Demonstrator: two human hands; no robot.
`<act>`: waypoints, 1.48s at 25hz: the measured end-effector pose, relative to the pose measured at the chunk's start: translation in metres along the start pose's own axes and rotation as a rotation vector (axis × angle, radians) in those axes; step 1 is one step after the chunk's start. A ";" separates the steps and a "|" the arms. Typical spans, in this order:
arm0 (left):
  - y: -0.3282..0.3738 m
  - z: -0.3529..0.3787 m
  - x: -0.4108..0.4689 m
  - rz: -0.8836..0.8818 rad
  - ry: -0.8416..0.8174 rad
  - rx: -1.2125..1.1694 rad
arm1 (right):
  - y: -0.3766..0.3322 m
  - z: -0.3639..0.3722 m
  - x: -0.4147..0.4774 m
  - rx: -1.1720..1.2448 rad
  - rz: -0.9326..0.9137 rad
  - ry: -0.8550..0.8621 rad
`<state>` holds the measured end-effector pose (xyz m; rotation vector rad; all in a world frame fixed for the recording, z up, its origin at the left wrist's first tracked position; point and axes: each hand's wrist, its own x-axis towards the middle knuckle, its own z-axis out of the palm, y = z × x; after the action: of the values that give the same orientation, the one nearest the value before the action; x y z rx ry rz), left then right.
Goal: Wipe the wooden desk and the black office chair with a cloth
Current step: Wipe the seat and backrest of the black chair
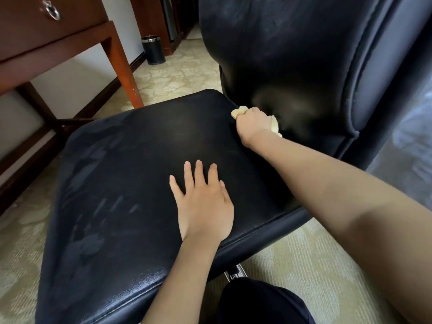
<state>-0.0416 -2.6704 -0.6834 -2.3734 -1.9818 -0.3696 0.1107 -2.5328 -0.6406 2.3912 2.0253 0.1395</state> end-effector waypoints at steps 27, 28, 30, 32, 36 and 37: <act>-0.012 -0.004 -0.002 -0.023 -0.035 -0.015 | 0.061 0.009 -0.198 -0.109 -0.016 0.041; -0.014 -0.004 -0.003 -0.017 -0.039 -0.016 | 0.061 0.009 -0.210 -0.096 -0.014 0.034; -0.018 -0.005 -0.003 -0.009 -0.045 -0.021 | 0.062 0.010 -0.228 -0.076 -0.017 0.031; -0.021 -0.005 -0.003 0.003 -0.047 -0.023 | 0.063 0.009 -0.241 -0.051 -0.023 0.026; -0.025 -0.004 -0.002 0.021 -0.043 -0.030 | 0.056 0.008 -0.238 -0.048 -0.028 0.017; -0.025 -0.003 -0.002 0.022 -0.040 -0.030 | 0.052 0.007 -0.230 -0.069 -0.020 0.026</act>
<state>-0.0672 -2.6682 -0.6840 -2.4374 -1.9786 -0.3562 0.1251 -2.7679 -0.6589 2.3405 2.0191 0.2371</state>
